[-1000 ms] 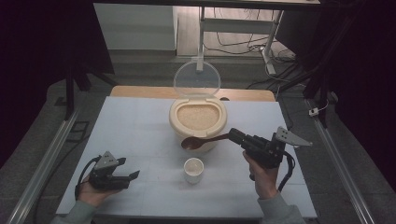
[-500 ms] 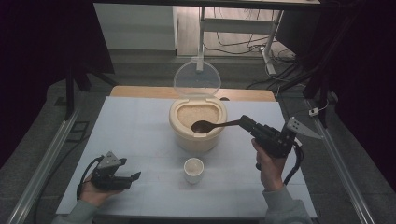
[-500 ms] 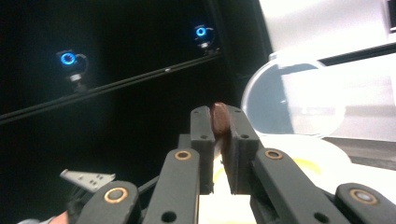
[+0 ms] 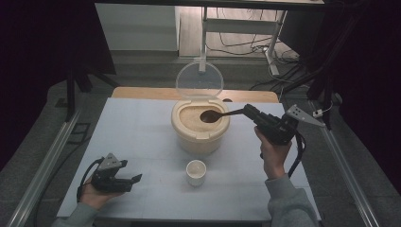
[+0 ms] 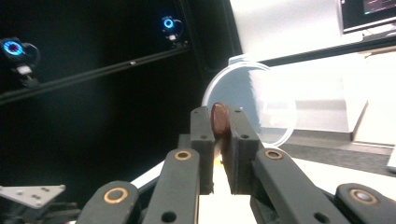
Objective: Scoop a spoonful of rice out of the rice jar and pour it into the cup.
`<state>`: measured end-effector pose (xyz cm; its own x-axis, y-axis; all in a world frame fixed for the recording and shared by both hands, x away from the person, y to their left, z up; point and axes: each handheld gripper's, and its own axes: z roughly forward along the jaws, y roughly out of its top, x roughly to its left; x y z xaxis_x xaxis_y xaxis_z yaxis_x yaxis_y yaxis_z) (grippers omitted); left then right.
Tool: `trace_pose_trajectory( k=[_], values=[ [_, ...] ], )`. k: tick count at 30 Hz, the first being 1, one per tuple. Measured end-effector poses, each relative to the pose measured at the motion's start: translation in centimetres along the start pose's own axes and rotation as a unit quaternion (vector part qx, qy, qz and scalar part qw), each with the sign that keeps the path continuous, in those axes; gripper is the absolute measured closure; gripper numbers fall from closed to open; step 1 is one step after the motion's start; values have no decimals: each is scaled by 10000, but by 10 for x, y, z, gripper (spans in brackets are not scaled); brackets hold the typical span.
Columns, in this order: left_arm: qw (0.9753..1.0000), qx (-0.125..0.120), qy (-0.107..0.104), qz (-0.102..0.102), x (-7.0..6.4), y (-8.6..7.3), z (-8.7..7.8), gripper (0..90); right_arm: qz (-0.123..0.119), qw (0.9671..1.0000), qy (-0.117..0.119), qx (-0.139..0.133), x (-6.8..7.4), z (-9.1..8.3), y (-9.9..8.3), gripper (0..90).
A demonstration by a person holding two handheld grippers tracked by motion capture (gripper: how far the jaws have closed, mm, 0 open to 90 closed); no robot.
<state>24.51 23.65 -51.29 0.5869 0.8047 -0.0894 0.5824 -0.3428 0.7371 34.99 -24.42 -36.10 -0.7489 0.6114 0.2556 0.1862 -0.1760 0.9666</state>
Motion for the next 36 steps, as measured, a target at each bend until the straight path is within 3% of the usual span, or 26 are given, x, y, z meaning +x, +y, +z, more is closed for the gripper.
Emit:
trace_pose_trajectory(
  k=[7,8,20,32,36],
  values=[
    [10000,23,-9,6,0,0,1,197,-254,9990,-354,134,3,9,4,834],
    [10000,26,-12,4,0,0,1,197,-447,9975,-503,213,3,12,5,834],
    [10000,36,-18,2,0,0,2,196,-987,9884,-1032,516,4,31,6,834],
    [10000,43,-18,13,-1,-1,2,196,-1324,9806,-1201,798,8,44,1,834],
    [10000,42,-20,9,-1,-1,2,196,-1351,9797,-1151,927,9,50,-2,834]
  ],
)
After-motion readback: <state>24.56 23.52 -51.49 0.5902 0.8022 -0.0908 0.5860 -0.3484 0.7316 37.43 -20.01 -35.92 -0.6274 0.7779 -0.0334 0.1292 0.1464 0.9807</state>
